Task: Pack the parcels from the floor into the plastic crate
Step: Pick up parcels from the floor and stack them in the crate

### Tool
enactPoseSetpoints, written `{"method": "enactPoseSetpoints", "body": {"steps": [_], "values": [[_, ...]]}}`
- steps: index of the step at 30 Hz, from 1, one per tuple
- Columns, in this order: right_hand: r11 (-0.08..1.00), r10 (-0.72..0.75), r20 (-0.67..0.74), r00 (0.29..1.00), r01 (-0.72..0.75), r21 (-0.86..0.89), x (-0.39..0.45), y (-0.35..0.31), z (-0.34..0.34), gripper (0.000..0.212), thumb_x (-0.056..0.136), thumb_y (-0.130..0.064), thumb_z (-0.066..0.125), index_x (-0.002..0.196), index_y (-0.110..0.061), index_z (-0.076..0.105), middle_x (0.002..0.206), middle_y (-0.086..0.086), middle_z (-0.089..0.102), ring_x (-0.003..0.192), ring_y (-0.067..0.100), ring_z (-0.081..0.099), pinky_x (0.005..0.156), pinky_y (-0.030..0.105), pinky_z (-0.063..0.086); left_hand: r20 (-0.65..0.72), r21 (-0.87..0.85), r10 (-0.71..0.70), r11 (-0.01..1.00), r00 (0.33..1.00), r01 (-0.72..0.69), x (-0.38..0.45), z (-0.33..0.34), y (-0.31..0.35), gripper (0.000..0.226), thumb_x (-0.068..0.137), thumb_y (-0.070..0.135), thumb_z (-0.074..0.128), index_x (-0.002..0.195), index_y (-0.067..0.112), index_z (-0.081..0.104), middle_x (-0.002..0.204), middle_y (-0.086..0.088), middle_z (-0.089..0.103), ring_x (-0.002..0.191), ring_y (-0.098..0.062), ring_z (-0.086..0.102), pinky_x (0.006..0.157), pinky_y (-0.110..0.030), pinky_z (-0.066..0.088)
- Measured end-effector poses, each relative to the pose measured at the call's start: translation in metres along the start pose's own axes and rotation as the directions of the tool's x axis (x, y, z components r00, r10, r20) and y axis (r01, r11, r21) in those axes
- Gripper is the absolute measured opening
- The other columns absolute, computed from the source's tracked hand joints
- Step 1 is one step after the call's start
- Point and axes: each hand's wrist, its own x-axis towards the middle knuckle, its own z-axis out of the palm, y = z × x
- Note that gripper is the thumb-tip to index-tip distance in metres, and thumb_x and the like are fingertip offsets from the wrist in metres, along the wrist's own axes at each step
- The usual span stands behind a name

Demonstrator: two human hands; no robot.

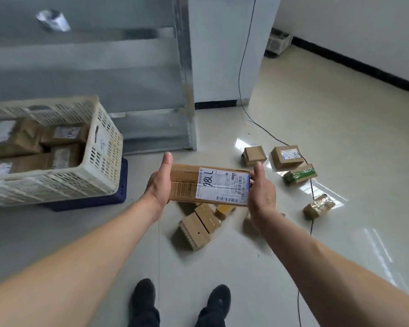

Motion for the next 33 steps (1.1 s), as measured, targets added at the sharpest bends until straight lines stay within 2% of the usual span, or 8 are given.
{"method": "enactPoseSetpoints", "body": {"steps": [4,7,9,13,18,22,27,33], "values": [[0.999,-0.016,0.093,0.996,0.019,-0.027,-0.038,-0.024,0.046,0.061,0.099,-0.066,0.038,0.075,-0.014,0.061,0.074,0.008,0.068,0.079,0.031,0.075,0.087,0.05,0.059,-0.051,-0.059,-0.011,0.998,0.999,0.008,-0.014,-0.064,0.002,0.079,0.093,0.072,0.015,0.106,0.017,0.07,0.099,-0.001,0.07,0.088,-0.01,0.062,0.068,-0.026,0.04],[0.998,-0.035,0.146,0.989,0.043,-0.053,-0.066,-0.036,0.088,0.057,0.101,-0.061,0.039,0.081,-0.014,0.065,0.08,0.01,0.072,0.077,0.028,0.074,0.082,0.046,0.061,-0.089,-0.122,-0.002,0.992,0.996,-0.009,-0.021,-0.117,0.0,0.076,0.092,0.074,0.018,0.104,0.02,0.07,0.104,-0.001,0.07,0.093,-0.01,0.062,0.069,-0.025,0.04],[0.995,-0.06,0.175,0.983,0.074,-0.073,-0.085,-0.044,0.12,0.064,0.092,-0.072,0.038,0.082,-0.017,0.07,0.086,0.013,0.075,0.083,0.031,0.075,0.088,0.053,0.06,-0.12,-0.146,0.007,0.989,0.993,-0.024,-0.022,-0.156,-0.003,0.086,0.081,0.087,0.022,0.114,0.023,0.068,0.115,-0.004,0.069,0.107,-0.015,0.062,0.073,-0.024,0.044],[0.976,-0.131,0.214,0.968,0.164,-0.143,-0.123,-0.057,0.186,0.061,0.097,-0.068,0.035,0.078,-0.02,0.069,0.089,0.013,0.074,0.086,0.029,0.072,0.089,0.053,0.058,-0.153,-0.136,0.007,0.99,0.988,-0.028,-0.022,-0.238,-0.01,0.12,0.047,0.107,0.024,0.132,0.031,0.06,0.129,0.001,0.064,0.121,-0.022,0.056,0.103,-0.042,0.044],[0.97,-0.165,0.222,0.961,0.199,-0.142,-0.158,-0.065,0.272,0.083,0.067,-0.085,0.032,0.078,-0.014,0.072,0.088,0.014,0.074,0.089,0.033,0.071,0.092,0.059,0.055,-0.121,-0.172,-0.018,0.985,0.992,-0.003,-0.013,-0.331,-0.014,0.109,0.05,0.106,0.029,0.115,0.03,0.071,0.117,-0.001,0.07,0.109,-0.024,0.065,0.096,-0.044,0.05],[0.967,-0.156,0.258,0.953,0.201,-0.158,-0.177,-0.074,0.328,0.071,0.091,-0.071,0.039,0.087,-0.01,0.076,0.091,0.012,0.073,0.088,0.029,0.069,0.089,0.049,0.055,-0.183,-0.192,0.004,0.981,0.983,-0.039,-0.012,-0.386,-0.008,0.079,0.071,0.095,0.025,0.104,0.036,0.065,0.119,0.007,0.064,0.112,-0.017,0.057,0.106,-0.043,0.041],[0.965,-0.177,0.331,0.927,0.229,-0.126,-0.182,-0.084,0.383,0.058,0.103,-0.055,0.04,0.075,-0.011,0.065,0.081,0.009,0.066,0.073,0.021,0.059,0.066,0.037,0.045,-0.251,-0.2,-0.032,0.98,0.967,-0.019,0.003,-0.436,-0.009,0.132,0.042,0.108,0.024,0.146,0.028,0.044,0.151,-0.001,0.044,0.138,-0.026,0.04,0.113,-0.054,0.032],[0.963,-0.168,0.344,0.924,0.228,-0.142,-0.168,-0.1,0.447,0.052,0.102,-0.054,0.043,0.069,-0.019,0.062,0.073,0.0,0.061,0.073,0.02,0.056,0.07,0.038,0.043,-0.304,-0.219,-0.054,0.976,0.951,-0.014,0.039,-0.48,-0.004,0.134,0.04,0.108,0.024,0.148,0.03,0.04,0.156,0.0,0.037,0.141,-0.026,0.036,0.113,-0.054,0.031]]}}
